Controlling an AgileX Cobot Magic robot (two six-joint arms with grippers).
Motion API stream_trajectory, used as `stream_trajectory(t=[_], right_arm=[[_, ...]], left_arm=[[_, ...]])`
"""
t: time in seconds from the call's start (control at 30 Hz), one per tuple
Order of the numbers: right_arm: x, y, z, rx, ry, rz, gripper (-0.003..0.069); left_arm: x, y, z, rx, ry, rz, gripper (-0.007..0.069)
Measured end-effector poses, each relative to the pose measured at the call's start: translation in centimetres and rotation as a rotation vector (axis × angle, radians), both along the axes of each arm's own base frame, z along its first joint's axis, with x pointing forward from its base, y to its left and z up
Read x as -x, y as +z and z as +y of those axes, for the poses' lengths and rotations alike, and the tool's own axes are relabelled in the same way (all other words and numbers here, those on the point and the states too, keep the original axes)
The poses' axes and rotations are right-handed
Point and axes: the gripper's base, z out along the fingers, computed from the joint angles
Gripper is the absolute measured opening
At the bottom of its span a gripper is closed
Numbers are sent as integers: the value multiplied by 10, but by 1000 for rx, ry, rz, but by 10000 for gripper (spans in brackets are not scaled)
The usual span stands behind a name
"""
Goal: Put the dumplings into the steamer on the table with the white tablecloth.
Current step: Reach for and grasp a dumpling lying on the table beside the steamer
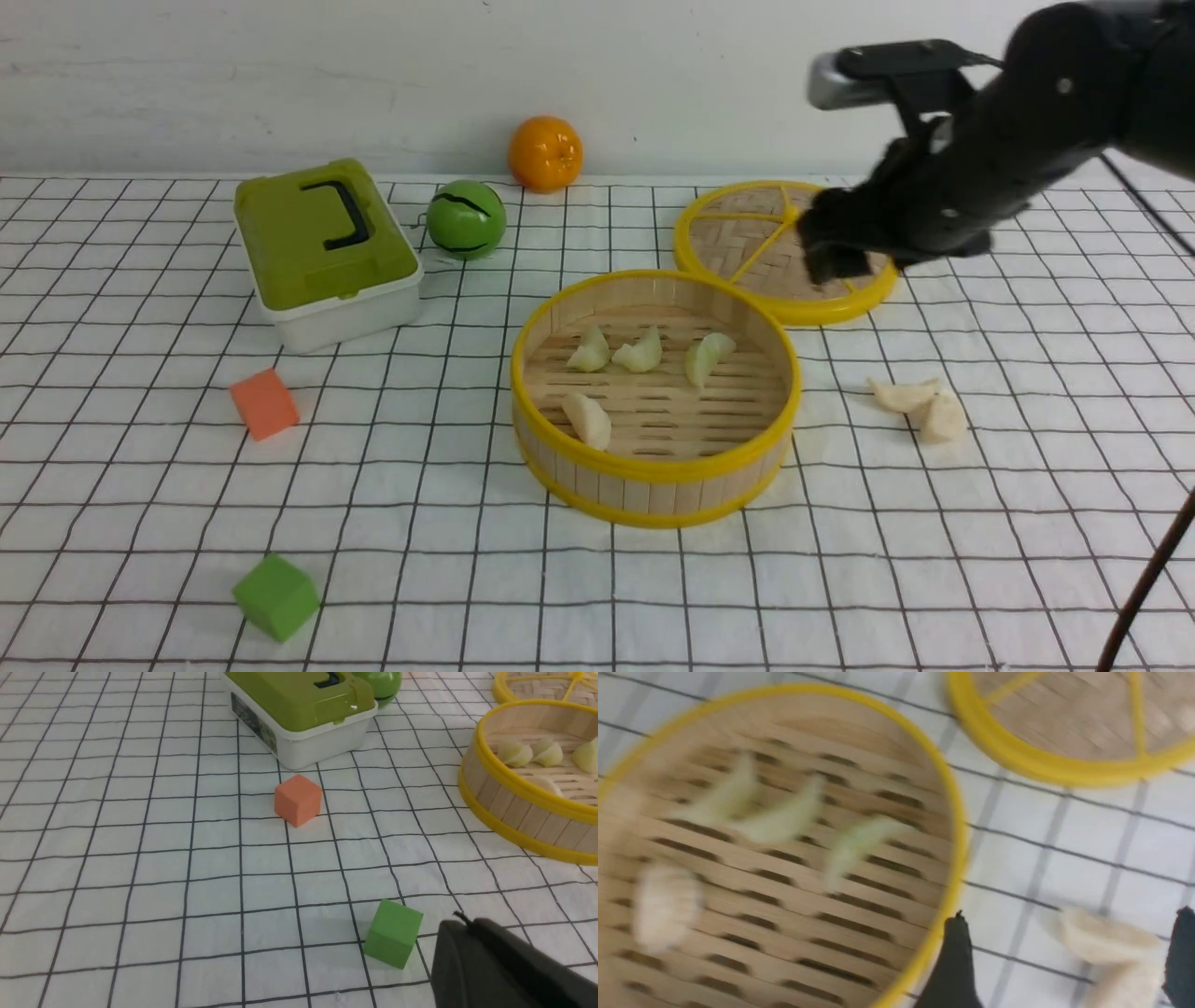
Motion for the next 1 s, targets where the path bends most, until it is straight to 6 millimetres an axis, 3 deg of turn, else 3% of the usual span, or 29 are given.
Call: stream_trajectory(t=[0.1,0.2,0.33,0.6,0.8,1.0], right_arm=[[-15,-36,-33,86,11,116,552],[-22,-70,-45,103,21,224,552],[-29,-97,-55,68,-80,299,546],[-35,-115,-62,69,-169,314,468],[-34,-118,-62,61,-183,339,212],[-33,-115,-62,59,-194,349,116]], left_arm=[[-1,-1,-1,-1,-12,-14,-13],[-1,0,-1,-4,-12,-18,-13],[-1,0,-1,-7,-11,-20,-13],[-1,0,-1,-9,-11,-21,-12],[-1,0,-1,-14,-9,-24,-12],[-1,0,-1,-14,-9,-24,-11]])
